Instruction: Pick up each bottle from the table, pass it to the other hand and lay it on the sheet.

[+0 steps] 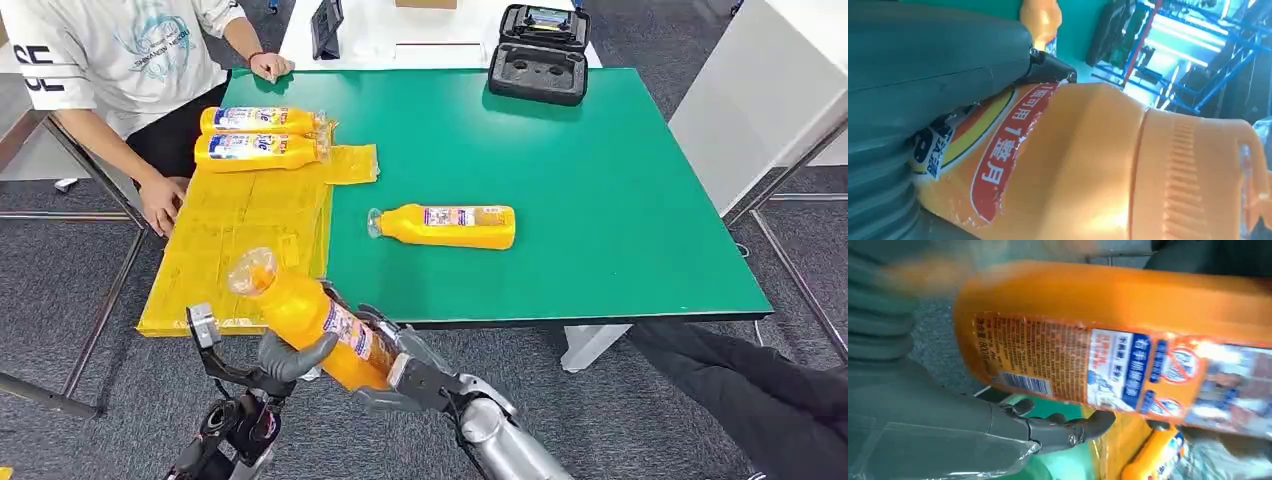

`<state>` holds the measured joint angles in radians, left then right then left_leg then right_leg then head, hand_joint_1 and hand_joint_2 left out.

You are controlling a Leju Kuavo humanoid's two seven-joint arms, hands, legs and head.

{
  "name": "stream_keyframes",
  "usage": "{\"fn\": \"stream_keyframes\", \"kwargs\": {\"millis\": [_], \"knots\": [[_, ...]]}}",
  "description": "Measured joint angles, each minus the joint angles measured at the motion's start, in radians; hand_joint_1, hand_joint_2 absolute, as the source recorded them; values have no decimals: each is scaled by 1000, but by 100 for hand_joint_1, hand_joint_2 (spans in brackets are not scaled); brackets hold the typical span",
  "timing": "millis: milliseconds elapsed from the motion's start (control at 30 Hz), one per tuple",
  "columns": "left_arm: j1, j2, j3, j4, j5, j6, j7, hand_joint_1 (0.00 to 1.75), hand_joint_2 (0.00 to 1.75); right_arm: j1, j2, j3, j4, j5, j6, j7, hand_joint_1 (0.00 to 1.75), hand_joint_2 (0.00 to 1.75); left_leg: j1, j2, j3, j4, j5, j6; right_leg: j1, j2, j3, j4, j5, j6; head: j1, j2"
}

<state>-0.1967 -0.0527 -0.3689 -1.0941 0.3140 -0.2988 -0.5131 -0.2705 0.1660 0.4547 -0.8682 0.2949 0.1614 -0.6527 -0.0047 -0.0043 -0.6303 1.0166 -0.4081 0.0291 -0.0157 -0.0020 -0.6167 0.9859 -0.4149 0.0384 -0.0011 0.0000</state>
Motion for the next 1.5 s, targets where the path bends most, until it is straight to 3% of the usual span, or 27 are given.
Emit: {"fn": "stream_keyframes", "kwargs": {"millis": [433, 1500], "knots": [[-6, 18, 65, -19, -48, 57, -5, 175, 175, 32, -24, -7, -124, -11, 18, 2, 0, 0, 0, 0, 0, 0, 0, 0, 0, 0, 0, 0, 0, 0, 0, 0], [-7, 23, 67, -21, -48, 57, -5, 175, 175, 38, -30, -7, -142, -11, 18, 3, 0, 0, 0, 0, 0, 0, 0, 0, 0, 0, 0, 0, 0, 0, 0, 0]]}}
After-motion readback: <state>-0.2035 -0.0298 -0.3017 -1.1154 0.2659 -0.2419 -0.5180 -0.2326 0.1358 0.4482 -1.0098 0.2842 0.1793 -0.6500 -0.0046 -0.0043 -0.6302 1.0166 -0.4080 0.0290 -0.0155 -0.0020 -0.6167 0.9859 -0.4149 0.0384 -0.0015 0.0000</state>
